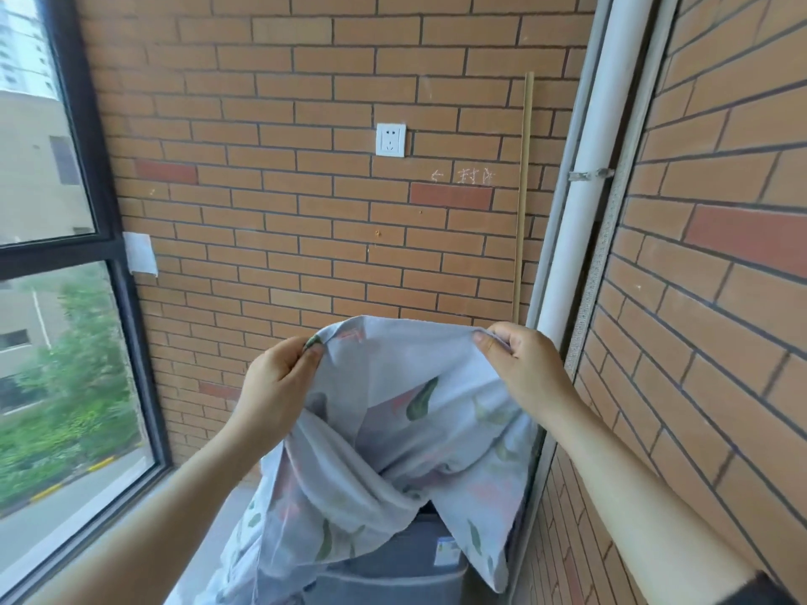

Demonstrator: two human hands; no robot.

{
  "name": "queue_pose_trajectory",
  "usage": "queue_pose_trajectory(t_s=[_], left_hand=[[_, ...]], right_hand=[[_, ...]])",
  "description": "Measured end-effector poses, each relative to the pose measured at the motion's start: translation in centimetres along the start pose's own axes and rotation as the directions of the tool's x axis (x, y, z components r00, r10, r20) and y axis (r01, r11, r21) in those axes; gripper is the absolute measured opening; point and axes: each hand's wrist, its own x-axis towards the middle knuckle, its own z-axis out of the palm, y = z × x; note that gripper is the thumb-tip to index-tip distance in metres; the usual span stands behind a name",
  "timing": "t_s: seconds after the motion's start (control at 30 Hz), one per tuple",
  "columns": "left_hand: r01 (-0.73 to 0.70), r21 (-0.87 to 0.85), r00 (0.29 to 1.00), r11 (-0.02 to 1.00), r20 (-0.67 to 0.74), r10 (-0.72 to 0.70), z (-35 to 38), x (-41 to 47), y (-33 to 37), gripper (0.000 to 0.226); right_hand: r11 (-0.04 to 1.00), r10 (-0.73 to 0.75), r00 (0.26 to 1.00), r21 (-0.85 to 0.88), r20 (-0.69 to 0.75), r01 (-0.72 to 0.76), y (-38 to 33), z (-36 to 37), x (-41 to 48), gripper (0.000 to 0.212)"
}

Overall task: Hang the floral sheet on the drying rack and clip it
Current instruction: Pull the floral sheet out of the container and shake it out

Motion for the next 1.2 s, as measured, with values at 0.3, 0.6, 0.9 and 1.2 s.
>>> queue_pose_trajectory(t_s=[0.3, 0.6, 0.9, 1.2], left_hand=[[0.024, 0.052, 0.998, 0.998, -0.054, -0.021, -6.1, -1.7, -2.5, 0.034], [0.123, 0.099, 0.992, 0.987, -0.033, -0.120, -9.4, -4.2, -6.6, 0.037], [0.205, 0.126, 0.979, 0.971, -0.019, -0.205, -11.7, -6.9, -10.6, 0.040], [0.238, 0.205, 0.971, 0.949, -0.079, -0.226, -14.1, -7.2, -11.2, 0.038]], right_hand=[[0.997, -0.009, 0.999, 0.074, 0.048, 0.005, -4.6, 4.8, -1.4, 0.048], [0.996, 0.043, 0.986, 0.073, 0.162, -0.055, -5.1, 12.2, -3.1, 0.047], [0.992, 0.057, 0.963, 0.095, 0.263, -0.085, -6.4, 16.6, -4.0, 0.044], [0.983, 0.048, 0.956, 0.157, 0.289, -0.097, -8.1, 18.9, -3.7, 0.048]])
